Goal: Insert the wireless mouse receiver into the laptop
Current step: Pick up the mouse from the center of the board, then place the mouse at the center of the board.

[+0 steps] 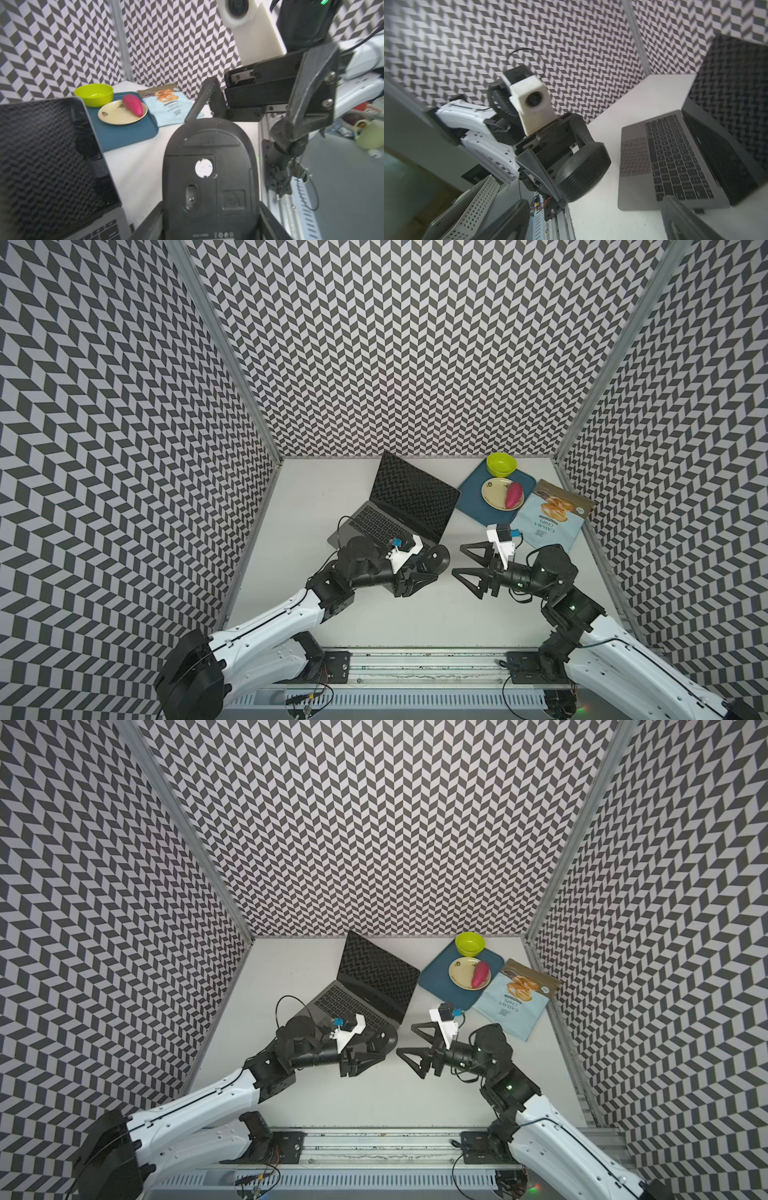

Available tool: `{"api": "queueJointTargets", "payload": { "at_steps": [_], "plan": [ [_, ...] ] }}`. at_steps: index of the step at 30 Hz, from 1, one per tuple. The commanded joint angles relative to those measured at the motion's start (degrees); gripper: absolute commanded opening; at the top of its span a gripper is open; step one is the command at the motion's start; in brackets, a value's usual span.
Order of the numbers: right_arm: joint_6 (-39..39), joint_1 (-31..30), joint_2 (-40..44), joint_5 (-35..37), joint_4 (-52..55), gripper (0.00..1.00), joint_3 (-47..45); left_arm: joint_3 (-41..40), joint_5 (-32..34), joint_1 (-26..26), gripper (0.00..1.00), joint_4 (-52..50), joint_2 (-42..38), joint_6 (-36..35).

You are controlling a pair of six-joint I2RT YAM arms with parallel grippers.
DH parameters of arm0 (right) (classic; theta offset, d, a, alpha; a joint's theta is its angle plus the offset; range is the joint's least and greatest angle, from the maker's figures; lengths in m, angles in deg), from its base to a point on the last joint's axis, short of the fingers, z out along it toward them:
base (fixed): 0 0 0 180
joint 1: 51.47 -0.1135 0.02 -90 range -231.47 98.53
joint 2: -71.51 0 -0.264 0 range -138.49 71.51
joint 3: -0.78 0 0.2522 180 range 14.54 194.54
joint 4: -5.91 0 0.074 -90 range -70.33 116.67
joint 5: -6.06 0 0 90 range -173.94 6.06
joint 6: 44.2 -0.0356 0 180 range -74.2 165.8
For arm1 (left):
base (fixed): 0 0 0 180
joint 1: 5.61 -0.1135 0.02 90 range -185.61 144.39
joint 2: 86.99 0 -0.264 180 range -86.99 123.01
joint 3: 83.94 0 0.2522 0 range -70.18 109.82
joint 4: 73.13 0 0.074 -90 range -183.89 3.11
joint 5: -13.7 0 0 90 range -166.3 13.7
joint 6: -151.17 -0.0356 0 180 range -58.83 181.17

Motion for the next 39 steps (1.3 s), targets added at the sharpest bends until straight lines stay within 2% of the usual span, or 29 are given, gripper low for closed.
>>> {"api": "queueJointTargets", "payload": {
  "at_steps": [1, 9, 11, 12, 17, 21, 23, 24, 26, 27, 28, 31, 34, 35, 39],
  "plan": [
    [3.25, -1.02, -0.98, -7.44, -13.39, 1.00, -0.30, -0.38, -6.65, 0.12, 0.31, 5.18, -1.75, 4.65],
    [5.75, -7.80, -7.47, -6.13, -14.37, 1.00, 4.21, 0.18, -9.46, 2.23, 0.32, 5.17, -2.66, 4.34],
    [5.74, -9.41, -9.13, -6.13, -15.10, 0.96, 5.17, 0.29, -9.63, 2.72, 0.32, 4.85, -2.12, 4.01],
    [5.70, -10.05, -9.87, -6.14, -15.25, 0.93, 5.64, 0.44, -9.70, 2.83, 0.32, 4.80, -1.91, 3.89],
    [4.55, -10.71, -12.39, -7.31, -14.58, 0.60, 6.45, 0.00, -8.57, 2.89, 0.31, 5.00, -2.66, 3.81],
    [4.97, -10.71, -12.52, -8.15, -12.17, 0.47, 6.42, -0.49, -7.74, 2.75, 0.32, 5.32, -3.42, 4.33],
    [6.06, -10.66, -12.12, -7.03, -9.49, 0.42, 7.00, -1.05, -6.30, 2.56, 0.44, 4.85, -3.88, 4.46],
    [7.08, -10.70, -11.67, -5.62, -7.58, 0.40, 7.34, -1.52, -4.87, 2.34, 0.57, 4.68, -4.35, 4.73],
    [12.25, -10.65, -10.79, -1.78, -1.15, 0.37, 9.00, -3.31, -0.90, 1.33, 0.86, 4.70, -6.07, 5.82],
    [15.72, -10.61, -10.33, 1.35, 2.78, 0.36, 10.06, -4.56, 0.62, 0.42, 0.96, 4.64, -7.25, 6.23],
    [19.41, -10.56, -10.02, 5.03, 7.07, 0.36, 11.15, -5.96, 2.23, -1.05, 1.00, 4.32, -8.78, 6.82],
    [30.51, -10.62, -10.12, 17.07, 15.99, 0.36, 12.67, -9.06, 9.22, -6.68, 1.00, -1.00, -13.03, 9.02],
    [39.27, -11.77, -13.34, 30.24, 23.55, 0.34, 15.27, -7.66, 19.35, -14.76, 1.00, -11.64, -13.57, 10.98],
    [41.33, -12.75, -15.05, 34.26, 25.22, 0.34, 16.31, -7.13, 20.41, -17.32, 1.00, -12.84, -13.15, 11.73],
    [48.43, -18.45, -23.98, 48.17, 32.20, 0.33, 20.82, -7.39, 17.72, -26.29, 1.00, -10.30, -11.62, 15.08]
  ]
}}
